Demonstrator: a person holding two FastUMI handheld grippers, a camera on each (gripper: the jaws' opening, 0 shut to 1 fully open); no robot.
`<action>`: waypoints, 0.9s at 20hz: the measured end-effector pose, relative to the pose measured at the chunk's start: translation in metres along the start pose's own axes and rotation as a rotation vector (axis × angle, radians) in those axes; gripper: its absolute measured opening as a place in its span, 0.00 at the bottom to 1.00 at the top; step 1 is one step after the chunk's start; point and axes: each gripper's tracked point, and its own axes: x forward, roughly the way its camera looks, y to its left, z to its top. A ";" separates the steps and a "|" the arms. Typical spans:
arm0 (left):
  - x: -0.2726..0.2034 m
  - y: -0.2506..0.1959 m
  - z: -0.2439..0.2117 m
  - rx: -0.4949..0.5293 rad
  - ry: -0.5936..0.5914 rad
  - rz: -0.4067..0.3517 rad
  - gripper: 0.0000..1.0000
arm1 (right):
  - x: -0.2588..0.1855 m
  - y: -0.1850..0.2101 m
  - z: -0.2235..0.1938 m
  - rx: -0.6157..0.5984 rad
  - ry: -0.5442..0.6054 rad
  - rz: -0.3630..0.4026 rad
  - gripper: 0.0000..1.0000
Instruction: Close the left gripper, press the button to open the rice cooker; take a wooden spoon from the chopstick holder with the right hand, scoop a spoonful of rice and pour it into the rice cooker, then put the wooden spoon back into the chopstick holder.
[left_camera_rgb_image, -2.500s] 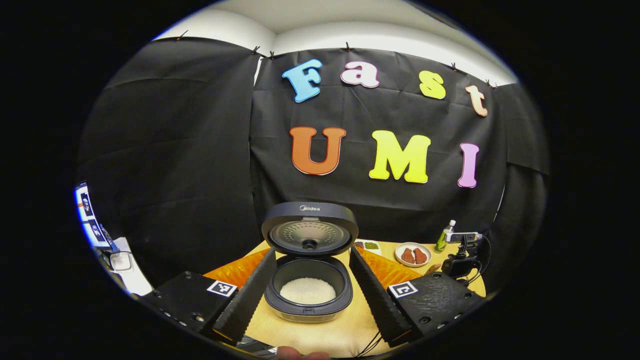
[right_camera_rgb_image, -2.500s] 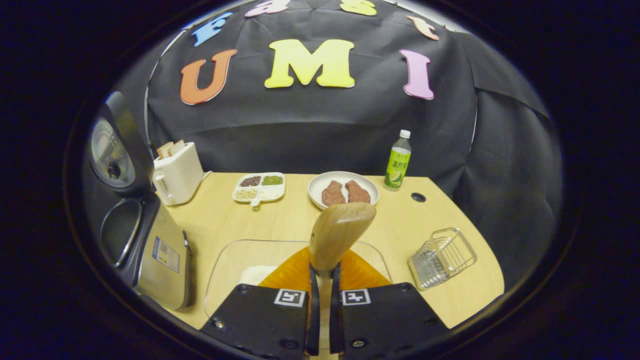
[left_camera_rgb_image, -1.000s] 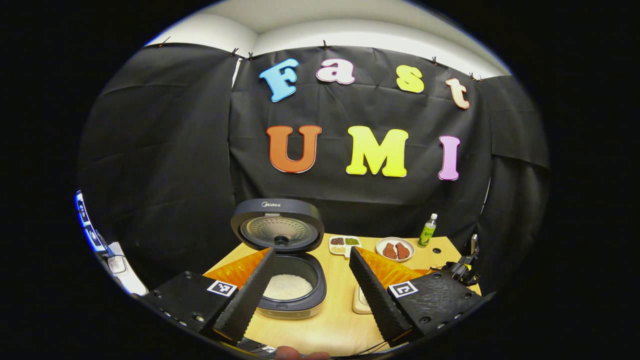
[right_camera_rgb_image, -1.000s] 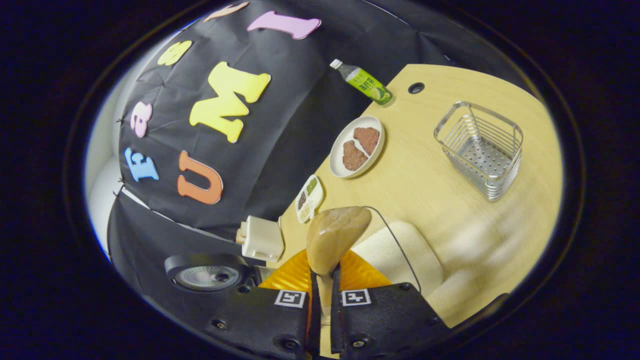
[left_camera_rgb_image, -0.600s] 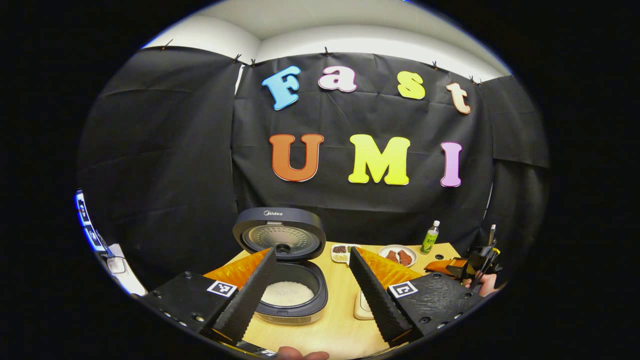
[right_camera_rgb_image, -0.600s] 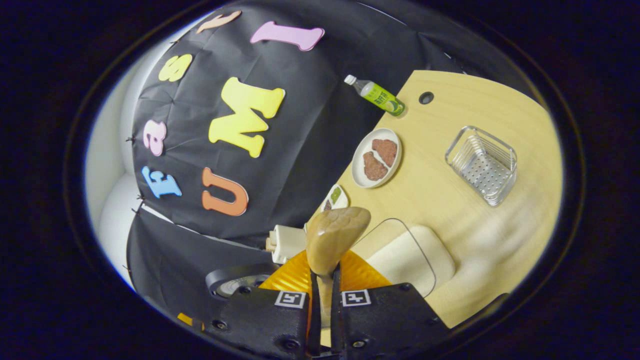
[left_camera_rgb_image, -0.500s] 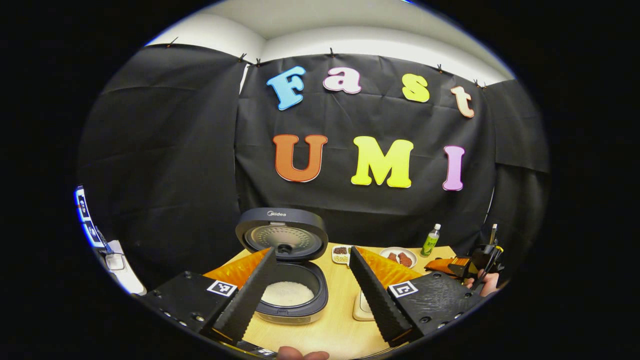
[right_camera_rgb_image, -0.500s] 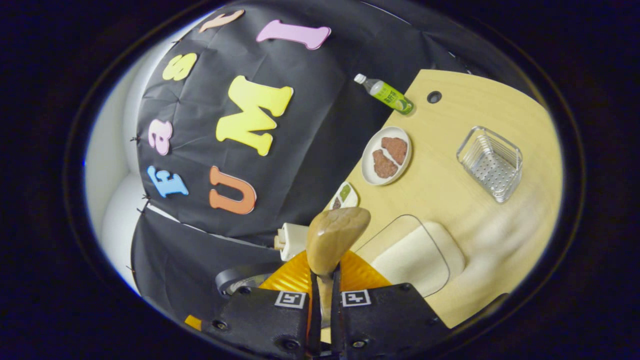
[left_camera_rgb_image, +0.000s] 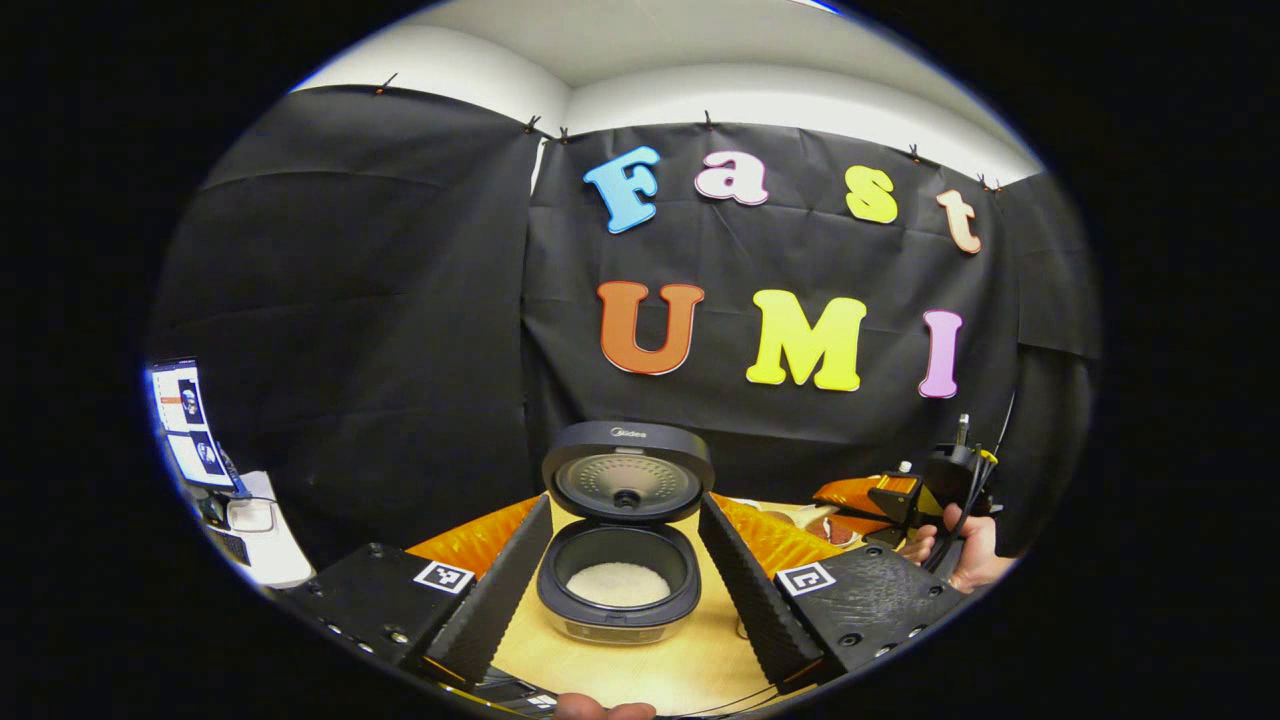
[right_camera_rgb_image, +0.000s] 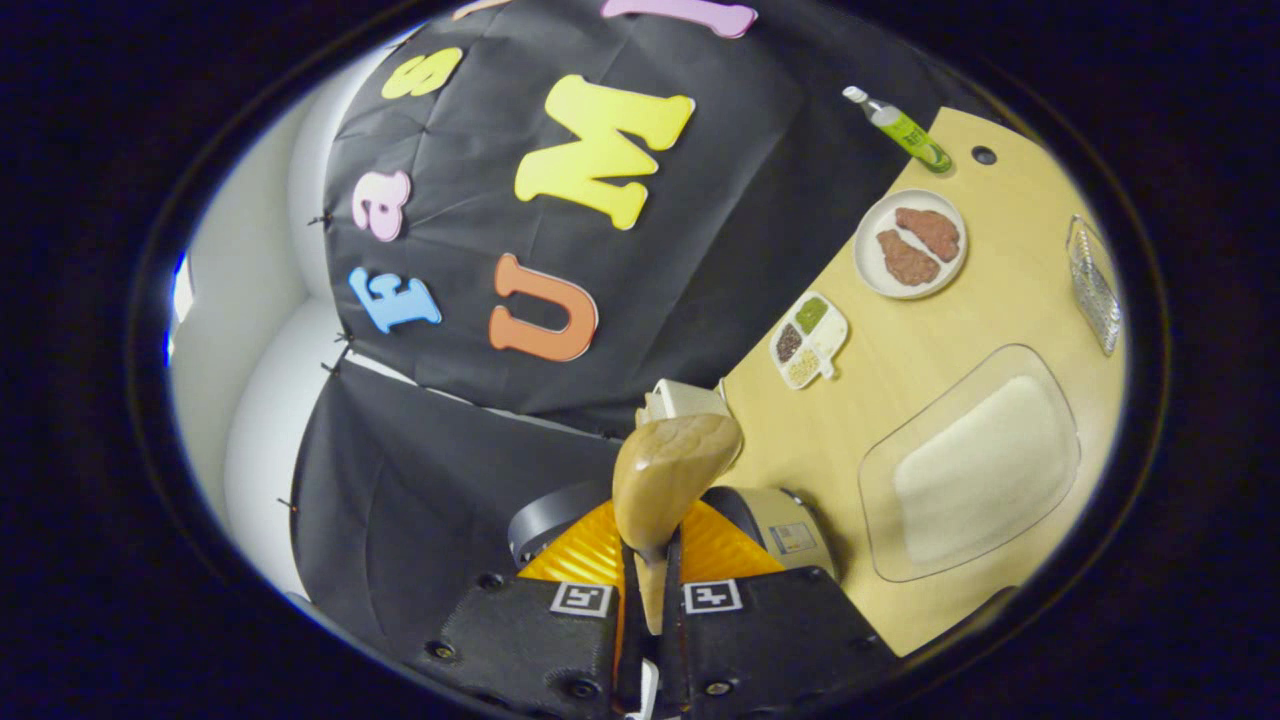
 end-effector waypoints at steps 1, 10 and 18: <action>-0.004 0.007 -0.002 -0.006 0.003 0.013 0.95 | 0.010 0.006 -0.007 -0.021 0.011 -0.005 0.13; -0.028 0.031 -0.015 0.004 0.040 0.047 0.95 | 0.072 0.002 -0.057 -0.252 0.044 -0.128 0.13; -0.038 0.044 -0.020 -0.016 0.036 0.096 0.95 | 0.091 0.000 -0.083 -0.497 0.029 -0.187 0.17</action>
